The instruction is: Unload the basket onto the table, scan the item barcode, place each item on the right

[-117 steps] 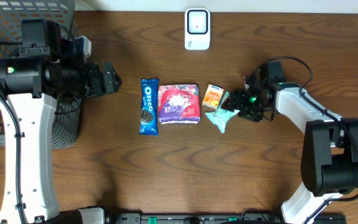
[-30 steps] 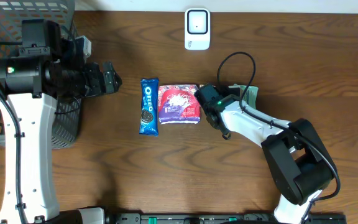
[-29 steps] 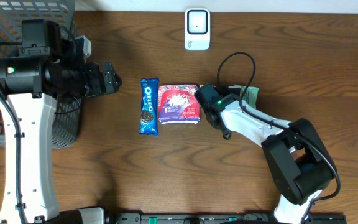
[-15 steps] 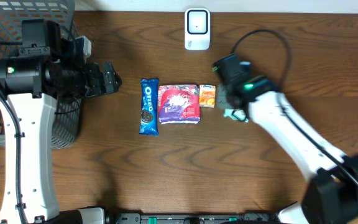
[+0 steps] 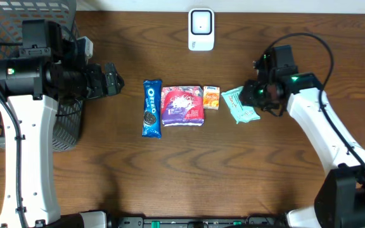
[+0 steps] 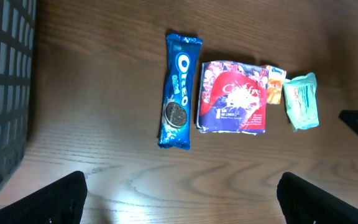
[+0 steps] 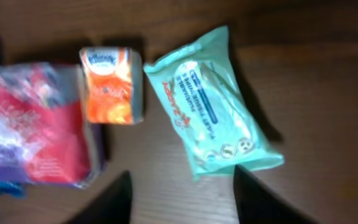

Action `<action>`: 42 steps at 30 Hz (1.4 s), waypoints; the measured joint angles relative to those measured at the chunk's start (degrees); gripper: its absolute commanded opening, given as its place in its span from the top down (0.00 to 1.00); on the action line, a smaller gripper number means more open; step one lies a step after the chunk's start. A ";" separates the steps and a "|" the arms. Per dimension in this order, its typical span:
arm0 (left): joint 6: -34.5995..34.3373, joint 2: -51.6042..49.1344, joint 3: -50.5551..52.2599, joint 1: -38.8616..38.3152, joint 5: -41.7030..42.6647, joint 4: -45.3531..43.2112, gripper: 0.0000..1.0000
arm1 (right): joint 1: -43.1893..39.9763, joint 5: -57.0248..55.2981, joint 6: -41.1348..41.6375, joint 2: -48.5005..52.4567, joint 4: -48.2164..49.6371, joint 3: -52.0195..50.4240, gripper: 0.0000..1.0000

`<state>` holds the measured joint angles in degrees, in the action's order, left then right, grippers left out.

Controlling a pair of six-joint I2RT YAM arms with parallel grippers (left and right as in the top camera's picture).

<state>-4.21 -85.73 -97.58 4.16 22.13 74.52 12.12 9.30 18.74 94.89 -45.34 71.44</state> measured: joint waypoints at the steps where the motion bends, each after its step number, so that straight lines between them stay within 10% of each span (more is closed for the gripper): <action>1: 0.00 0.00 0.00 0.00 -0.02 -0.04 0.02 | 0.81 -1.16 -0.22 0.20 0.02 -0.02 0.28; 12: 0.00 0.00 0.00 0.00 0.00 -0.04 0.02 | 15.10 -24.20 0.79 7.63 3.10 -0.04 0.18; 21: 0.00 0.00 0.00 0.00 0.00 -0.04 0.02 | 20.06 -37.94 2.64 17.22 5.90 -0.31 0.43; 34: 0.00 0.00 0.00 0.00 0.00 -0.02 0.02 | 20.46 -45.77 2.91 21.16 7.87 -0.26 0.45; 42: 0.00 0.00 0.00 0.00 -0.02 -0.04 0.02 | 20.48 -50.38 1.36 24.00 9.92 0.46 0.99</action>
<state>-4.21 -85.73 -97.58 4.16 22.11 74.48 32.60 -41.08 20.10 118.89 -35.42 71.90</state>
